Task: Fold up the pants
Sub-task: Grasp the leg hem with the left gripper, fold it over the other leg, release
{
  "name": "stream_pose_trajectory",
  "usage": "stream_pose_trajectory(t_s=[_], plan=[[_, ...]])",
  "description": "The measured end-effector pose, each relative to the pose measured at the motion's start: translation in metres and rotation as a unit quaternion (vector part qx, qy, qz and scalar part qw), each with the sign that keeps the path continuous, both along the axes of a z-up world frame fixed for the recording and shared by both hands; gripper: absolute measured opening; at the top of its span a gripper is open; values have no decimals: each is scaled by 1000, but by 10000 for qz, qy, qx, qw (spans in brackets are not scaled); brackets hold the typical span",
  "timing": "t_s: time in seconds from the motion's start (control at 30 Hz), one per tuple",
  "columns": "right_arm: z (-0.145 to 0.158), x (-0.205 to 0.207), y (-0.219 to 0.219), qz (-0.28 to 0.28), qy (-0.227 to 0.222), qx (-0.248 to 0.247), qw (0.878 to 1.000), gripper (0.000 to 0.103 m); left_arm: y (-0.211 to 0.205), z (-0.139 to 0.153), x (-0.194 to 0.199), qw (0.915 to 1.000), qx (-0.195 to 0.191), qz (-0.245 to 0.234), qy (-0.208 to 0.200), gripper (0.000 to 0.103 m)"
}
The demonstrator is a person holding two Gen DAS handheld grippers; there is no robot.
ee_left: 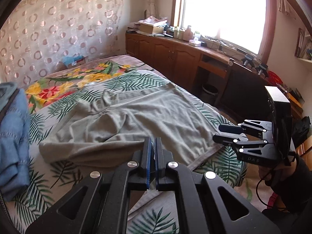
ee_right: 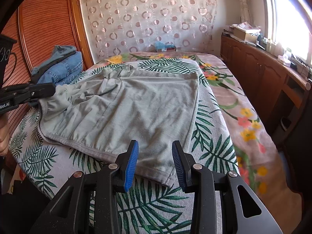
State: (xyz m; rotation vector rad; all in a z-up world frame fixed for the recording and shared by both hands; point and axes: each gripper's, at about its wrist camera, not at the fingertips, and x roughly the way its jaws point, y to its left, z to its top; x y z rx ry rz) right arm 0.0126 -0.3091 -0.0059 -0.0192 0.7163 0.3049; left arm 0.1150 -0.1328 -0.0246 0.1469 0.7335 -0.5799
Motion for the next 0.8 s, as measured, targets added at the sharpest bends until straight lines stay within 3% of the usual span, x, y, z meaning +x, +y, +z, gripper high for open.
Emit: stream_pose_trajectory(t_s=[0.37, 0.63, 0.73, 0.8], plan=[[0, -7, -2, -125, -86, 60, 9999, 37, -58, 20, 9, 9982, -5, -588, -103, 2], [0, -12, 6, -98, -157, 77, 9998, 37, -43, 14, 13, 9997, -1, -249, -45, 2], [1, -11, 17, 20, -186, 83, 9998, 37, -29, 11, 12, 9999, 28, -76, -61, 13], [0, -8, 26, 97, -189, 89, 9997, 37, -21, 8, 11, 9999, 106, 60, -82, 27]])
